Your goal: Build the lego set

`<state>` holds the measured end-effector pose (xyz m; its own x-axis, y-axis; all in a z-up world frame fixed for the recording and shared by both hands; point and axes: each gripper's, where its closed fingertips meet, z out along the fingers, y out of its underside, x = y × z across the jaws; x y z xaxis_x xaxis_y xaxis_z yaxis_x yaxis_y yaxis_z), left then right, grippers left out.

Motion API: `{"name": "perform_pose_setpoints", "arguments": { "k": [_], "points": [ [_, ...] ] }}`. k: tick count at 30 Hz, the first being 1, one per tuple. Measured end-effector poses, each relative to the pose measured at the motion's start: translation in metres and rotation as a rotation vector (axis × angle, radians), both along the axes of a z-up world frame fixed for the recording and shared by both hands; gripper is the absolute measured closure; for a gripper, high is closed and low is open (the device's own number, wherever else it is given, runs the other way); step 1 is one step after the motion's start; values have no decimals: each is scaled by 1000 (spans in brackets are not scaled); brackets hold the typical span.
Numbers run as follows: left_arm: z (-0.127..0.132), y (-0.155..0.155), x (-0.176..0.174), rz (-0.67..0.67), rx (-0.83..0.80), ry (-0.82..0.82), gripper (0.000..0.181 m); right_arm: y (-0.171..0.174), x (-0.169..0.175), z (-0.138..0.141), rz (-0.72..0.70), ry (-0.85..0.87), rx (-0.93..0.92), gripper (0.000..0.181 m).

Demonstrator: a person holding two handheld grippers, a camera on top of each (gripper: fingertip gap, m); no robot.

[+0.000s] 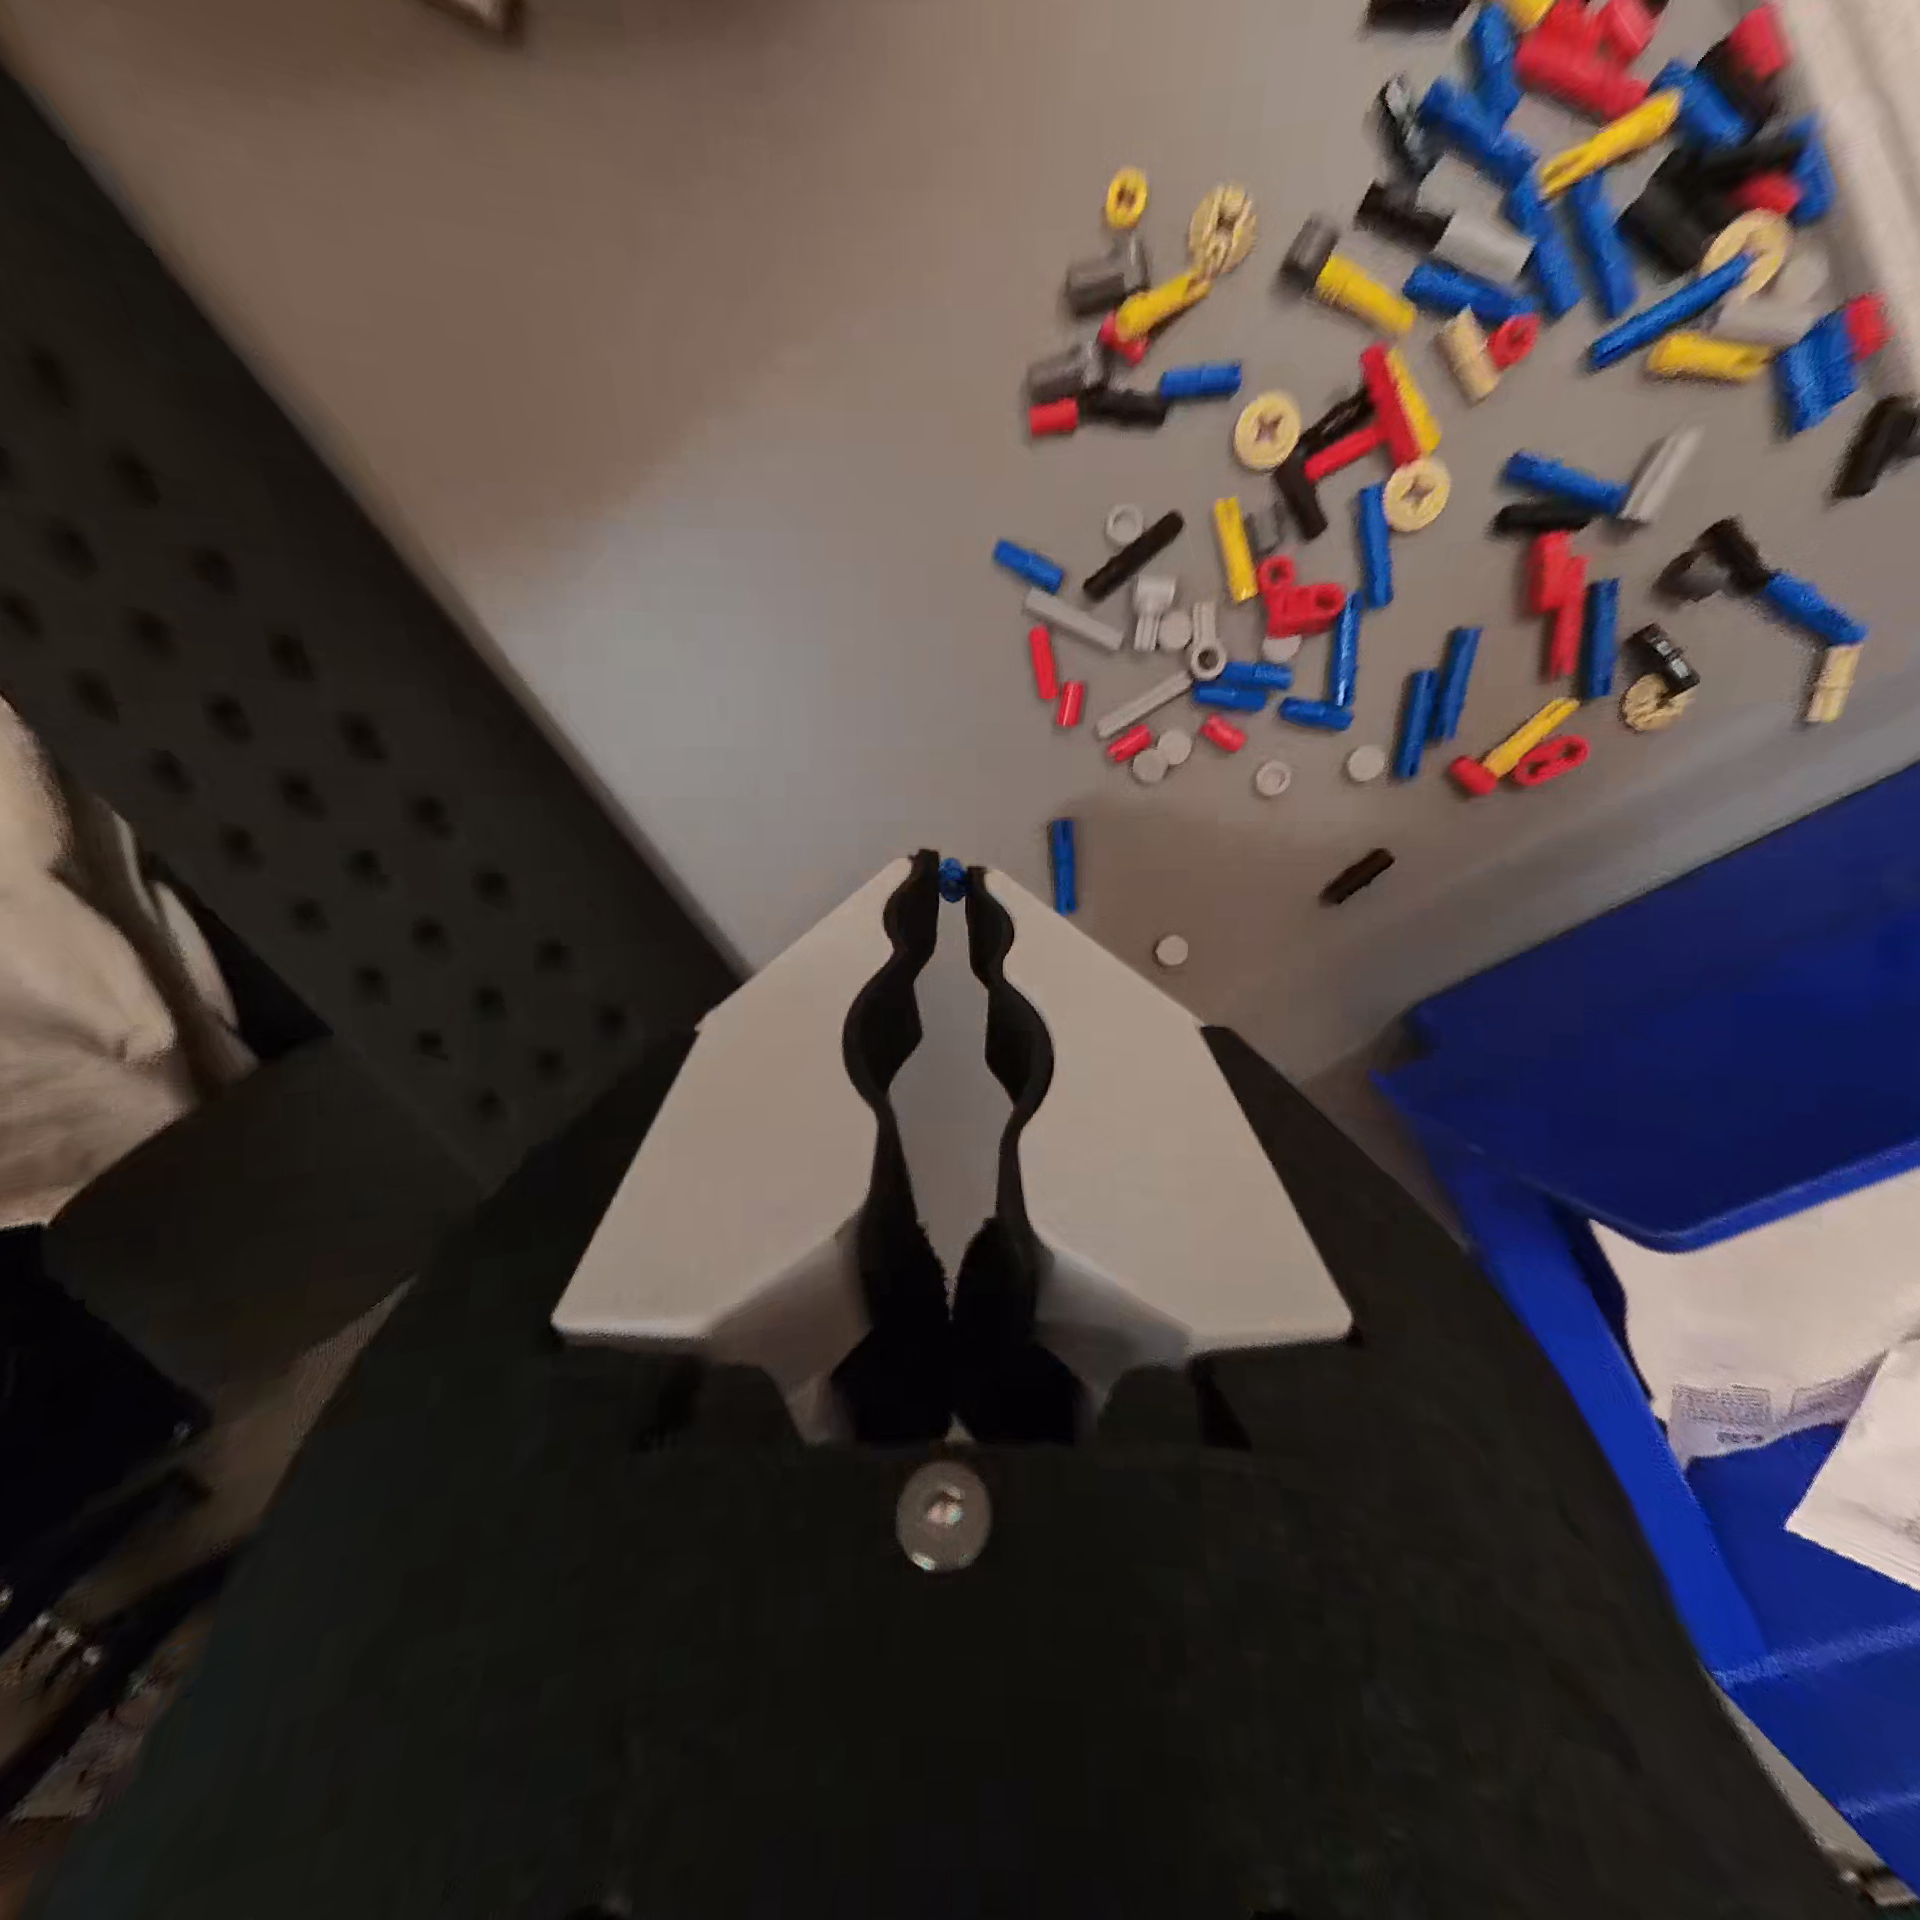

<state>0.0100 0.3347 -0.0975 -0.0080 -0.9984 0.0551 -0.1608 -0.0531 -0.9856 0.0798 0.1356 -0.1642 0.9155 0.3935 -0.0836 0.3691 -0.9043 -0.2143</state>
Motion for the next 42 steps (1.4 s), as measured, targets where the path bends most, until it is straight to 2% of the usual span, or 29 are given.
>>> {"name": "perform_pose_setpoints", "arguments": {
  "k": [7,12,42],
  "points": [
    [2,-2,0,-19,-11,0,175,-14,1,-28,52,-25,-6,176],
    [4,-3,0,-21,-16,-8,175,-21,4,-36,62,-64,-20,176],
    [5,-5,0,-30,7,-17,175,-25,4,-42,94,-100,-24,173]
  ]
}}
